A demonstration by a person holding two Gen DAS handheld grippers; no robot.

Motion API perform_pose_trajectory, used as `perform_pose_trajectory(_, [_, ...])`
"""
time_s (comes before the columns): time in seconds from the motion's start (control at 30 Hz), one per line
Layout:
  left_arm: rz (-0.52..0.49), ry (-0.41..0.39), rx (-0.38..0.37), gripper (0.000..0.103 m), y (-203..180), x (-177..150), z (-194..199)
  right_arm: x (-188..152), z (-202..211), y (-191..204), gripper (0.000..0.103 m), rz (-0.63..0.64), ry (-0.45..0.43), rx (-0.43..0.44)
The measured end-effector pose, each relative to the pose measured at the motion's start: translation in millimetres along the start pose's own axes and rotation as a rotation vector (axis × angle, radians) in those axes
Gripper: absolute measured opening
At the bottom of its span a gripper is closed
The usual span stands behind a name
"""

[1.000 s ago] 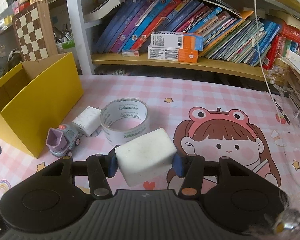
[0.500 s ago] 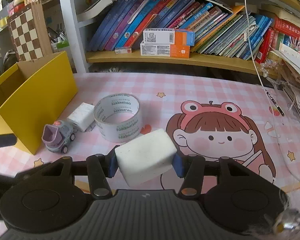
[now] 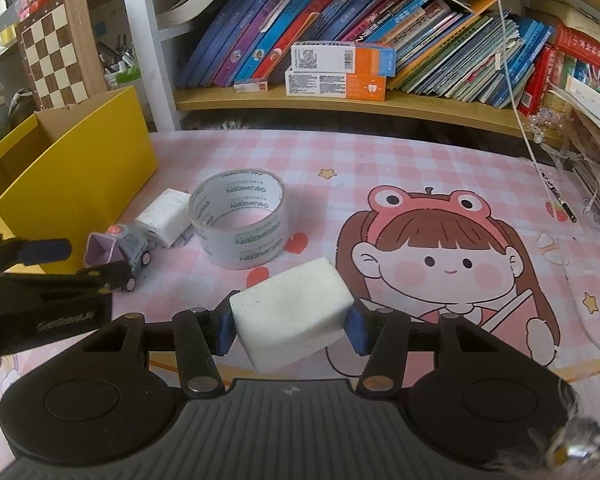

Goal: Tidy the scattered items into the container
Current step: 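Close the left gripper on the lavender toy truck and lift it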

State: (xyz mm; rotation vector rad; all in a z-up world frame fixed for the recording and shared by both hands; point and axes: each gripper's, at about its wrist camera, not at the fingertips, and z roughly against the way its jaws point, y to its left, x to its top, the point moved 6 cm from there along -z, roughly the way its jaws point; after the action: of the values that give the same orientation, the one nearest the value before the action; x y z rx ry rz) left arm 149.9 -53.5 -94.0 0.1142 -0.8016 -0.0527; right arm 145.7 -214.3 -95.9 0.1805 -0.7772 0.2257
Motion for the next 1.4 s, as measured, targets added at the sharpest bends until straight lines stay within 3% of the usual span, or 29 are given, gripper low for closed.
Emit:
perform_pose_trajectory(0.33, [0.031,0.055,-0.017,0.048,1,-2,-22,-2,-1,5,0.051,0.005,0.019,0.019])
perform_pose_trajectory(0.53, [0.041,0.104,-0.020,0.047,1,-4,-34,-6,1,3,0.051,-0.004,0.036,0.018])
perform_pose_trajectory(0.9, [0.052,0.125,-0.050,0.041,0,-3,-31,-10,9,7,0.051,-0.011,0.046,0.034])
perform_pose_trajectory(1.4, [-0.003,0.056,-0.155,0.041,-20,-6,11,-23,28,12,0.051,0.000,0.057,0.029])
